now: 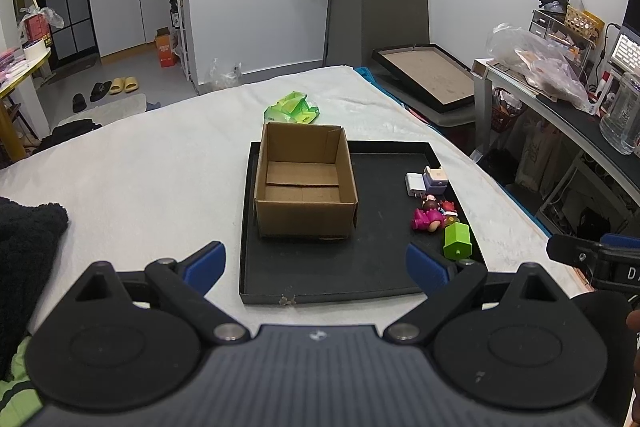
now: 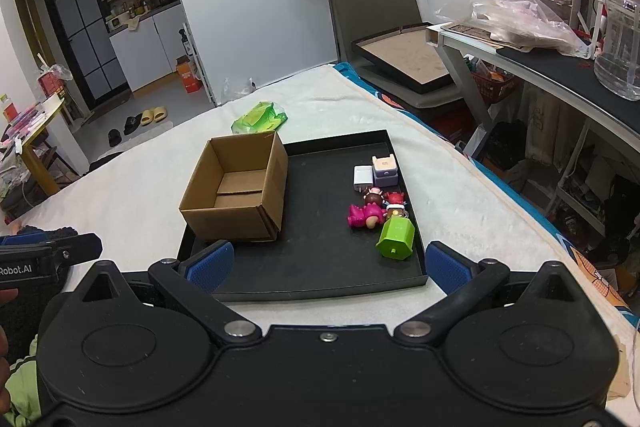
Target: Organize rigid objects
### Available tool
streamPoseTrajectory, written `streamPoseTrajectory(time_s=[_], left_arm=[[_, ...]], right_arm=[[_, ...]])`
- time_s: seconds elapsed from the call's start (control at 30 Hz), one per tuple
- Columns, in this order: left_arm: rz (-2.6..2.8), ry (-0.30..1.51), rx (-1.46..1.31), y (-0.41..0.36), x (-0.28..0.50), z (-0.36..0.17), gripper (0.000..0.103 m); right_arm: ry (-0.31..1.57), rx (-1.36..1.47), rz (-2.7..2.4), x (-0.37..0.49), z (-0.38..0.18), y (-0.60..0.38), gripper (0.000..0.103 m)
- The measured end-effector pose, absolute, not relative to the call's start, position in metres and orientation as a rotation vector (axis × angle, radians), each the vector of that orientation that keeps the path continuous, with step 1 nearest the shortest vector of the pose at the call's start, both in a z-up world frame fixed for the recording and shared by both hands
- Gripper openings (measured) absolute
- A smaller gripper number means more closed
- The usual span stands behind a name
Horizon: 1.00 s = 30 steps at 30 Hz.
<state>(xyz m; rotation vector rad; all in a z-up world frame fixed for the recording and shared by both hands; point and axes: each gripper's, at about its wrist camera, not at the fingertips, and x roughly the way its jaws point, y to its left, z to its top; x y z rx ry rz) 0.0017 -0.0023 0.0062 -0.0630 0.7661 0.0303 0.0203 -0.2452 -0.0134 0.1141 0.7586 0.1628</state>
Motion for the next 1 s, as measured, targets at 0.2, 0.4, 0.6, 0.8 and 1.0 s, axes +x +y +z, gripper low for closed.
streamPoseTrajectory(time_s=[0.2, 0.4, 0.6, 0.8, 1.0], left_arm=[[0.028, 0.765, -0.066, -0.0024, 0.0017, 0.0046, 0.096], [0.031, 0.768, -0.068, -0.0022, 0.0013, 0.0026, 0.096], [0.03, 0.77, -0.064, -0.002, 0.0015, 0.0022, 0.096], [0.032, 0.768, -0.07, 0.0002, 0.0015, 0.0034, 0.096], [0.03, 0.768, -0.068, 0.0002, 0.0022, 0.0051, 0.096]], right_arm=[[0.759, 0.115, 0.164, 0.0202, -0.0136, -0.2453, 0.103], [0.758, 0.115, 0.162, 0.0202, -0.0136, -0.2459, 0.103], [0.758, 0.107, 0.157, 0.0199, -0.0136, -0.2447, 0.103], [0.764, 0.107, 0.156, 0.0201, -0.013, -0.2437, 0.103], [0.766, 0.101, 0.157, 0.0208, -0.0115, -0.242, 0.103]])
